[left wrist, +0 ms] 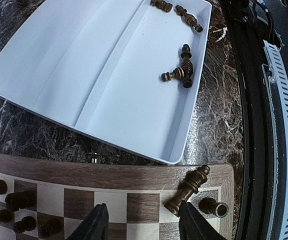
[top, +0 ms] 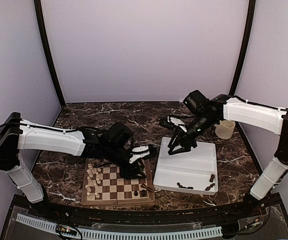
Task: Set up the chess pieces on the board
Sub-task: Pick up the king from the chessboard.
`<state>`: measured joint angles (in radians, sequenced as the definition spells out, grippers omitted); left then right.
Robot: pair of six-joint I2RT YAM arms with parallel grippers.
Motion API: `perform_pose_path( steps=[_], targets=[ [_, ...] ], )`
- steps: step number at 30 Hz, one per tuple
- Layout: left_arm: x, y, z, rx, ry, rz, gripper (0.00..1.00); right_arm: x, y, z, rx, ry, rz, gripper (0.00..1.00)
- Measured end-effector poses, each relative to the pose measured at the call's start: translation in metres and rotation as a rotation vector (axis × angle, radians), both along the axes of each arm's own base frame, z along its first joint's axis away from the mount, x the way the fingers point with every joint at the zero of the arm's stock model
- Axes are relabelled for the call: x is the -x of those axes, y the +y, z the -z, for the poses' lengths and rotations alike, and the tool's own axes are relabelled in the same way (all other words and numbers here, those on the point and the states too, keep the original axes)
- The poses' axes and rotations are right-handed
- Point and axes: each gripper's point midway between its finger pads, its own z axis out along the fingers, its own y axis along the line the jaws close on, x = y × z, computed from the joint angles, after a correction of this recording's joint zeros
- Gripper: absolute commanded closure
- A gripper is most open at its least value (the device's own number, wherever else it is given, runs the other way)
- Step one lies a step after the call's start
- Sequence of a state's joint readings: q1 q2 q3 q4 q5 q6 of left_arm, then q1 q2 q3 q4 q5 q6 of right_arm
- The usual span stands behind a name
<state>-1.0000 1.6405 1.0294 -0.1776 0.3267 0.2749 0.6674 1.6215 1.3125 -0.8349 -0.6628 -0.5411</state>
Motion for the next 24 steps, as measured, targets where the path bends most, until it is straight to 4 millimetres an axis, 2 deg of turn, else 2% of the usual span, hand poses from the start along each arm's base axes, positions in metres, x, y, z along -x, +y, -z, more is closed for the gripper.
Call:
perform_pose_path(
  steps=[13,24],
  targets=[
    [0.019,0.001,0.029,-0.138,-0.011,0.181,0.50,0.000,0.000,0.000,0.000,0.000,0.000,0.55],
    [0.019,-0.001,0.047,-0.197,-0.026,0.217,0.53,0.001,0.002,0.005,0.000,0.022,-0.009,0.55]
  ],
)
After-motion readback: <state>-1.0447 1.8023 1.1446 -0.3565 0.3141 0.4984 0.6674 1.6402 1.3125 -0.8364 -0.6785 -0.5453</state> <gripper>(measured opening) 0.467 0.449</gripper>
